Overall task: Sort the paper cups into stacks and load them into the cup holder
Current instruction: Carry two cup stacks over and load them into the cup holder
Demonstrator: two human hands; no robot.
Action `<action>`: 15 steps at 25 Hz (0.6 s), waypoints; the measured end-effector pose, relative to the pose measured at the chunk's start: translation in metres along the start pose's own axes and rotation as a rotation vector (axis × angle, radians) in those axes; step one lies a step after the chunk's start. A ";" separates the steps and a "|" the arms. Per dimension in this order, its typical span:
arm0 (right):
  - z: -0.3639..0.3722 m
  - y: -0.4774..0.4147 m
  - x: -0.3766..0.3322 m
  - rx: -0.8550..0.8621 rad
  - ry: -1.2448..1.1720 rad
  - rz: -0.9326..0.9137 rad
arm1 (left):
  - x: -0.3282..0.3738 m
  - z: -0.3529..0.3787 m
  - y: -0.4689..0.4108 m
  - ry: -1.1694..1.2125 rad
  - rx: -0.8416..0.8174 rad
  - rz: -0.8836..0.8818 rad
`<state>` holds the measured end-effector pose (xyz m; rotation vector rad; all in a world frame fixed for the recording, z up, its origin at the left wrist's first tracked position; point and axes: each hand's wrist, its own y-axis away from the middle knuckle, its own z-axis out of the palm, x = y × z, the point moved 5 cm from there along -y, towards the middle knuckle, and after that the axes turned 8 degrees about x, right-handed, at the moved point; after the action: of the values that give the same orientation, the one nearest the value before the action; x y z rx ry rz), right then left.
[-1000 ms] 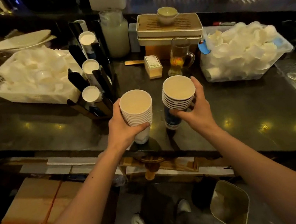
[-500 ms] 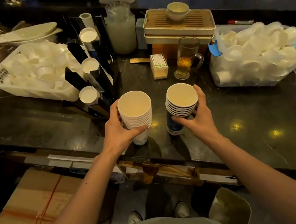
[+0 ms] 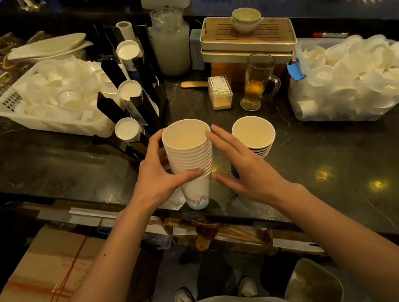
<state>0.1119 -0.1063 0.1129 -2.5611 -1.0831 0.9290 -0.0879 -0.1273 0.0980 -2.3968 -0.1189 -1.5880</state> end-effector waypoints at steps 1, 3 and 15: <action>0.004 -0.003 -0.001 -0.031 -0.028 0.003 | 0.002 -0.004 0.000 0.013 -0.006 0.000; 0.009 -0.009 -0.002 -0.050 -0.088 0.008 | 0.005 -0.011 0.002 0.040 -0.017 0.001; 0.013 -0.052 -0.019 -0.088 -0.605 0.118 | 0.017 -0.061 0.005 0.106 -0.246 -0.001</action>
<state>0.0641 -0.0833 0.1334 -2.4894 -1.1291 1.7994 -0.1343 -0.1493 0.1354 -2.4823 0.1016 -1.8201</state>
